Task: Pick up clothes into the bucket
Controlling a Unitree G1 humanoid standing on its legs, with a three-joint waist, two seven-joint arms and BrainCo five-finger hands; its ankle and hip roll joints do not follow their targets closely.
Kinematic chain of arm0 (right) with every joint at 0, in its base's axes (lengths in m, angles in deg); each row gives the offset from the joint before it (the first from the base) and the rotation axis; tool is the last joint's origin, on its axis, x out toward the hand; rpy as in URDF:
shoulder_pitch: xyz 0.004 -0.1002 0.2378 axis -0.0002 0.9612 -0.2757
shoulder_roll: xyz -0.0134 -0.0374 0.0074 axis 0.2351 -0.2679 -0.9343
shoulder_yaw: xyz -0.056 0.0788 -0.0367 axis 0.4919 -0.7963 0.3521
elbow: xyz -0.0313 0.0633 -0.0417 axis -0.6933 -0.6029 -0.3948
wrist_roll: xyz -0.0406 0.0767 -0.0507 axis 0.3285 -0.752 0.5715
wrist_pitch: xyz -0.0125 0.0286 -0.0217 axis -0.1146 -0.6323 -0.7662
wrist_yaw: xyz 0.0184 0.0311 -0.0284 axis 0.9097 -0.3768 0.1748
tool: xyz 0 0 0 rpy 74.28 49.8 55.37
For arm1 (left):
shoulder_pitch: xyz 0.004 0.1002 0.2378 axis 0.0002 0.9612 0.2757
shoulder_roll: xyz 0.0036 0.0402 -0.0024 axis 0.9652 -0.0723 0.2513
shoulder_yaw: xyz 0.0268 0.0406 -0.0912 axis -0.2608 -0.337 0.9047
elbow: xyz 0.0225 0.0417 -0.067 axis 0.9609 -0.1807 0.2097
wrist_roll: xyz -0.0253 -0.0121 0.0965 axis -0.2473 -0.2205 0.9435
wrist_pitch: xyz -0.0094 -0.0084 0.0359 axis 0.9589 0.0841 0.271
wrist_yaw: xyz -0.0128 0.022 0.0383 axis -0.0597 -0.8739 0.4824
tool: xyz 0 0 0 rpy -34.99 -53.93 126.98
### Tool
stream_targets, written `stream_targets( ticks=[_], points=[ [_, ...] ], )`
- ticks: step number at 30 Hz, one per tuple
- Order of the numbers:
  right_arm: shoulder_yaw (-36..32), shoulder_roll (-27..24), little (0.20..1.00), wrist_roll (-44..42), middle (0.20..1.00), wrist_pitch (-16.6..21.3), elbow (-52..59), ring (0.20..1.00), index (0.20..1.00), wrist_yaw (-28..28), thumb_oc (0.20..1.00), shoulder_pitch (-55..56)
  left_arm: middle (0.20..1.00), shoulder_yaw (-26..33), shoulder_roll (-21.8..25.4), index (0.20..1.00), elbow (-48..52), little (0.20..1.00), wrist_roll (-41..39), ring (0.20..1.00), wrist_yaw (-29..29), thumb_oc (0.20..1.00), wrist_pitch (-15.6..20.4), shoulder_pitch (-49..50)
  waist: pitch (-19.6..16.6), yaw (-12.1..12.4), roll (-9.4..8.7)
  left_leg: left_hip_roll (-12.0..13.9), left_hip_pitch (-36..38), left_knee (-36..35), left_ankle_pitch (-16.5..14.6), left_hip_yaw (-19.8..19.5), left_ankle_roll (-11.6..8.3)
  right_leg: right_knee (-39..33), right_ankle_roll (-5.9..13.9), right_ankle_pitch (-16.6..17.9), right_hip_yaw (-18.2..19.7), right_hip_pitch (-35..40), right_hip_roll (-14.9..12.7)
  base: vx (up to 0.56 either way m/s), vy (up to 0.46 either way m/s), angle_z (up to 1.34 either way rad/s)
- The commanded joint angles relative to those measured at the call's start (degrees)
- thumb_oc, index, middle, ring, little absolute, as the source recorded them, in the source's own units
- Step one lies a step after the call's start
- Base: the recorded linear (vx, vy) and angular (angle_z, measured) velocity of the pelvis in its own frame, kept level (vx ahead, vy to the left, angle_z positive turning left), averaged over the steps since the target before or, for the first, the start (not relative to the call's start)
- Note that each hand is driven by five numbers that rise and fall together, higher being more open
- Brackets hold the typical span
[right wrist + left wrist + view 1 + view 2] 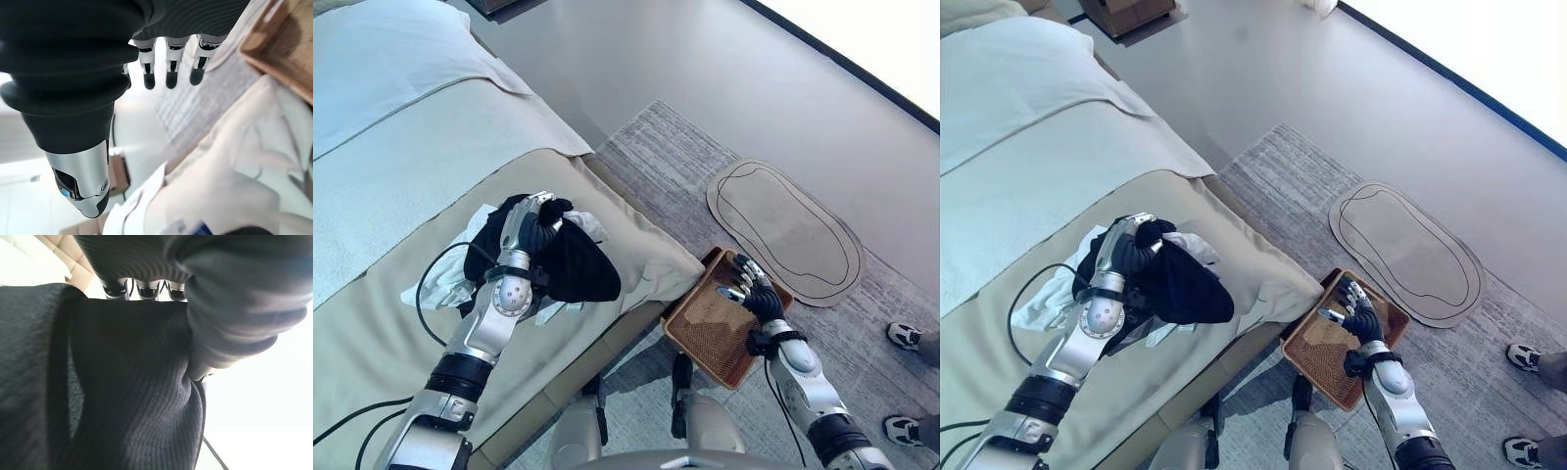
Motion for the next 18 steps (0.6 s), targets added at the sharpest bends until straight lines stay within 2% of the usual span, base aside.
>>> stream_targets(
  ticks=[1,10,13,18],
  points=[
    [-1.11,0.33,1.0,0.72,1.0,1.23,1.94,1.0,1.0,0.38,1.0,0.85,1.0,1.68,-0.31,1.0,-3.2,1.0,-3.26,1.0,1.78,1.0,4.22,-3.12,-2.42,-0.54,-1.91,1.74,-2.43,4.03,-2.54,1.0,-1.3,-3.04,4.0,4.79,-0.98,1.64,-5.28,0.01,0.007,-0.03],
    [-1.76,0.5,1.0,0.06,1.0,1.43,2.82,1.0,1.0,0.33,1.0,1.39,1.0,3.16,-0.56,1.0,-7.77,1.0,-4.55,1.0,2.12,1.0,3.54,-0.16,-2.22,-0.64,-2.23,1.6,-3.83,5.33,-2.79,1.24,-1.1,-2.68,3.97,4.74,-0.6,0.85,-5.38,0.0,0.006,-0.05],
    [-2.07,0.6,1.0,-0.69,1.0,2.07,3.27,1.0,1.0,0.02,1.0,1.93,1.0,6.23,-2.04,1.0,-10.52,1.0,-9.04,1.0,4.69,1.0,5.17,3.4,-1.23,-0.26,-2.31,1.33,-4.76,6.09,-2.97,1.14,-0.84,-1.47,3.92,4.36,-0.39,-0.13,-5.73,-0.02,0.014,-0.05],
    [-1.92,0.55,1.0,-1.83,1.0,3.36,3.59,1.0,1.0,-0.68,1.0,2.78,1.0,7.85,-3.33,1.0,-16.28,1.0,-14.37,1.0,7.87,1.0,7.93,6.4,1.19,0.11,-2.38,0.89,-6.74,7.81,-3.16,0.97,-0.25,2.57,3.82,2.93,0.16,-2.79,-6.72,-0.05,0.022,-0.02]
  ],
)
